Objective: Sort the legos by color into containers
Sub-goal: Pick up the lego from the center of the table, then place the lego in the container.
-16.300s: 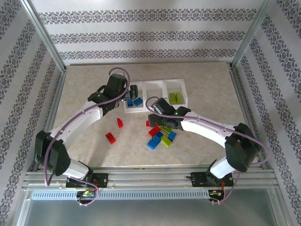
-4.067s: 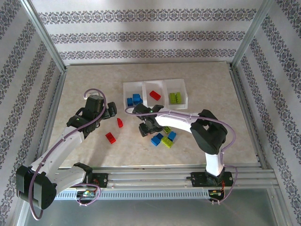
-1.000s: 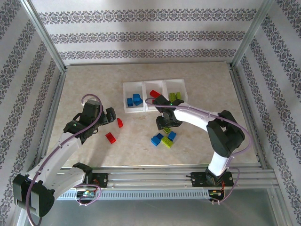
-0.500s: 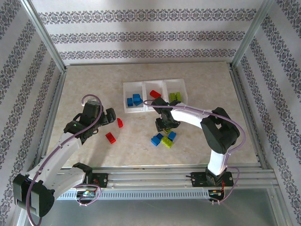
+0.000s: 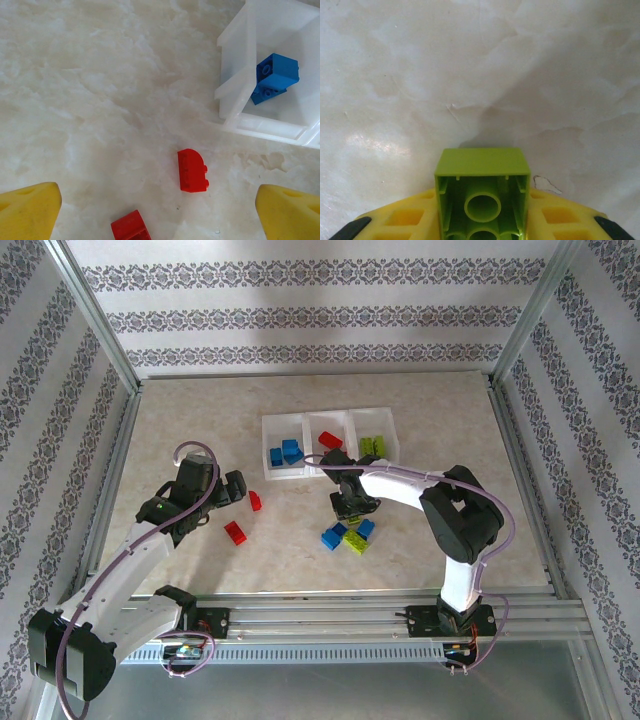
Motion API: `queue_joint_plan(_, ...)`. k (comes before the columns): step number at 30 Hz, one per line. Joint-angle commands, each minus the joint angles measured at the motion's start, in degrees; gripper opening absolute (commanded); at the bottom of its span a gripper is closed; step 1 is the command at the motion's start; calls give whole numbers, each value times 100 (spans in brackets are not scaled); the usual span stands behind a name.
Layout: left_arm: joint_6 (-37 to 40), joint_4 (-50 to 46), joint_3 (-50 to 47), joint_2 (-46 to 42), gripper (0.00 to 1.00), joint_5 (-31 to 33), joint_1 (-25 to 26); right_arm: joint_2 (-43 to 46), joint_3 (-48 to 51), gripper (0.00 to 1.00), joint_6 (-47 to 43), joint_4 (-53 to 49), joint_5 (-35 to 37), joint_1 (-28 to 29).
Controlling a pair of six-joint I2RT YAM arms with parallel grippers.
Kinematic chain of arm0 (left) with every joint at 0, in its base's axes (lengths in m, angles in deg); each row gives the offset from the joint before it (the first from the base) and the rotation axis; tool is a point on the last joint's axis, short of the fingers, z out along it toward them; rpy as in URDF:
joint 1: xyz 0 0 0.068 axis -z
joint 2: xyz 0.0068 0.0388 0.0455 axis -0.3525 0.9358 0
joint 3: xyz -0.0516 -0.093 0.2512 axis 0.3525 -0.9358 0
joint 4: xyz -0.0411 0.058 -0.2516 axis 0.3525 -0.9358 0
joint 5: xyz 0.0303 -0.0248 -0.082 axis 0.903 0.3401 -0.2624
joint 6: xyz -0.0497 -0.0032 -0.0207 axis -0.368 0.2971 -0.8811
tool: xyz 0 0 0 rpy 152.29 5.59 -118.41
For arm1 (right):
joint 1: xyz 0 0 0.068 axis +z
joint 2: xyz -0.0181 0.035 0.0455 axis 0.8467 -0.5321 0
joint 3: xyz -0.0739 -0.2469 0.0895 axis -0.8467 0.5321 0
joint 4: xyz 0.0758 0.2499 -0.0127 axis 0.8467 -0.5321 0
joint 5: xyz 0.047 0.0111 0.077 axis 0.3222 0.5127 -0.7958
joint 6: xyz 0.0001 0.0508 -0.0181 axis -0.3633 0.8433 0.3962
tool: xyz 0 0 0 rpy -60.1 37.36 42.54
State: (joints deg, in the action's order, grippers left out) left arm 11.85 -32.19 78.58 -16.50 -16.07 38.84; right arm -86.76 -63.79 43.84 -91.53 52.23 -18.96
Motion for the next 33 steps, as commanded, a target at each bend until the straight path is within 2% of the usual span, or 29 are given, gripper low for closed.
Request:
queue_joint_plan(1, -37, -58, -29, -33, 100, 85, -97, 130, -36, 32, -26, -69, 272, -29)
queue_joint_plan(9, -19, -44, -24, -32, 100, 81, -113, 863, -91, 22, -83, -157, 757, -223)
queue_joint_plan(17, -1, 0, 3, 17, 100, 19, -115, 1460, -555, 21, -362, 27, 782, -972)
queue_joint_plan(23, -71, 12, -44, -10, 100, -50, -120, 988, -1317, 21, -625, 19, 613, -1481)
queue_joint_plan(33, -111, -25, -56, -76, 100, -122, -121, -222, -2396, 25, -755, -8, 228, -1894)
